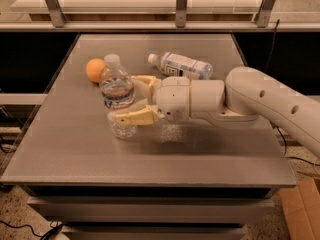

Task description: Knock water bottle over

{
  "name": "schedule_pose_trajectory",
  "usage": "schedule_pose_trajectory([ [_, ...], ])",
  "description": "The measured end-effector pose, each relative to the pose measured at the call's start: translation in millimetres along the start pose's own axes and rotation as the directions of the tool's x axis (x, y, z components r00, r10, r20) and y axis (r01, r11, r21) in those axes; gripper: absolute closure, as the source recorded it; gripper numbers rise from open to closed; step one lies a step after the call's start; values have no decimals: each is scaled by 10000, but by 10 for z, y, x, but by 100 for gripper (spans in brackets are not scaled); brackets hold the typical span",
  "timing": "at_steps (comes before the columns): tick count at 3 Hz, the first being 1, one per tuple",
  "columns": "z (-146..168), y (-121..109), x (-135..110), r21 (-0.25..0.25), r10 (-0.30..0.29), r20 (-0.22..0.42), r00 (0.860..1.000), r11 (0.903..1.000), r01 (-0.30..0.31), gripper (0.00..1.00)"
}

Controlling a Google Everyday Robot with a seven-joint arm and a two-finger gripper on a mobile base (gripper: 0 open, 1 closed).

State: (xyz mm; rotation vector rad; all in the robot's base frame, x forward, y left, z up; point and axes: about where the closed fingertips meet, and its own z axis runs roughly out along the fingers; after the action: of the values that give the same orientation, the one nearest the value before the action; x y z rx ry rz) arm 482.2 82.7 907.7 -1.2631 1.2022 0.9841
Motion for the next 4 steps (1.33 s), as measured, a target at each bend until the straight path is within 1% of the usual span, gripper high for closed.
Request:
schedule_pose_trajectory([
  [1, 6, 6, -16, -299, 36, -138, 9999, 9995, -40, 64],
  [2, -22, 4, -41, -773, 41, -399, 9992, 9970, -71, 87],
  [3, -103, -14, -133, -1350, -231, -874, 9959, 9908, 112, 100],
  [4, -215, -23, -253, -1905, -761, -1718, 9822, 9808, 427, 100],
])
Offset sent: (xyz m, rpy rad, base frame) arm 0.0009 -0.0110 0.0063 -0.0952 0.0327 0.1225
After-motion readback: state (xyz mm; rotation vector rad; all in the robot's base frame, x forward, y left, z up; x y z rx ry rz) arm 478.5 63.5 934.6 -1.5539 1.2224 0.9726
